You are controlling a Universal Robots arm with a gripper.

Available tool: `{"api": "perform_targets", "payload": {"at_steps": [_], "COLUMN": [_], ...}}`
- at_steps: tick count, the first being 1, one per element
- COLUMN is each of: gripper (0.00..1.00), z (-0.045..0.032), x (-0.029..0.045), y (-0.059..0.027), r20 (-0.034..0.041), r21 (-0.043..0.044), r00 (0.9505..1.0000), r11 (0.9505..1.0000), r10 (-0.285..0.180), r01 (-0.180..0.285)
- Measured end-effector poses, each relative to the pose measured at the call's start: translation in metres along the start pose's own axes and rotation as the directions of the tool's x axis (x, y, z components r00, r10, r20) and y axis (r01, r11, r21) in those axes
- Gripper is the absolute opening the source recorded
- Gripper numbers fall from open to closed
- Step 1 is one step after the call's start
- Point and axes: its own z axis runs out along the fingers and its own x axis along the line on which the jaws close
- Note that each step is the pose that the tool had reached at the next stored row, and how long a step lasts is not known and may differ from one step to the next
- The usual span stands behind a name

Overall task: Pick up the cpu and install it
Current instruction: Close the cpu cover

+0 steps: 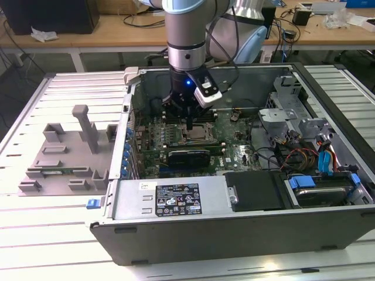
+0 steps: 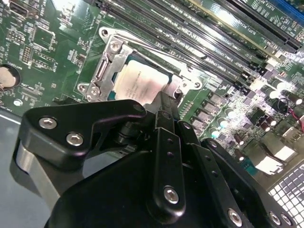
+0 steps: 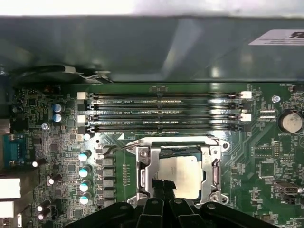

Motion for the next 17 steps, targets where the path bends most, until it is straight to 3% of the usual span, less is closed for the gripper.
{"api": "perform_targets", "payload": {"at_steps": [9,13,17], "gripper": [0.11,0.11,0.11], "z": [0.0163,0.0165,0.0169], "x": [0.0105,0.0106,0.0049], "y": [0.0004,0.0004,0.0025], "r20": [0.0004,0.0006,0.0004], "r21": [-0.0007,-0.0008,0.0005], "r00": [0.9999,0.9998,0.9996], "r11": [0.9999,0.9998,0.9996], "r10": [-0.014,-0.018,-0.027], "r01": [0.014,0.018,0.027]}}
